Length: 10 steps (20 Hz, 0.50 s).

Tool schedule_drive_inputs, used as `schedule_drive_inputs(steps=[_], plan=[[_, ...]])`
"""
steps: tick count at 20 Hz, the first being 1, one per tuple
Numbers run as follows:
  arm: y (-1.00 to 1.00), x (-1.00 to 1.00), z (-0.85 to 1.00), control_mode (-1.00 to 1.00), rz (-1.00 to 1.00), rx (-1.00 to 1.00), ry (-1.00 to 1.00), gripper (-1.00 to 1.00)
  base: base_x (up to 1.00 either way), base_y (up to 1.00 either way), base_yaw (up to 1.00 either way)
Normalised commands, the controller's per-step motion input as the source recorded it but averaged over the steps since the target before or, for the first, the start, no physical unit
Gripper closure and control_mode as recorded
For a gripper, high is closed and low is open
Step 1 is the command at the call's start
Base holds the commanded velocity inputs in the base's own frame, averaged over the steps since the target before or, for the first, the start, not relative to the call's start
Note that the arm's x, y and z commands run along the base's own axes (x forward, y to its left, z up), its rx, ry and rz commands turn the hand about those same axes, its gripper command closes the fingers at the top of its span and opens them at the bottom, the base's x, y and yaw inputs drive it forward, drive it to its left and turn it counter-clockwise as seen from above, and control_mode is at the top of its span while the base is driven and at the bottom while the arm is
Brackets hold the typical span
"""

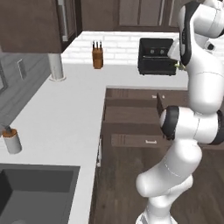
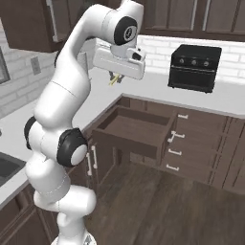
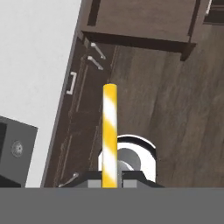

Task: Take a straw from the drawer in front and place it inside the glass cup on the dining counter.

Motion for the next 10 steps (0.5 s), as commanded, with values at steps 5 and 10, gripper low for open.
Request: schedule_drive_inputs(steps=[5,10], plan=[[0.00,0.00,0.00,1.00,0.00,0.00,0.00,1.00,-1.00,-0.28,-0.19],[0.00,0.00,0.00,1.00,0.00,0.00,0.00,1.00,-1.00,-0.29,-0.21]])
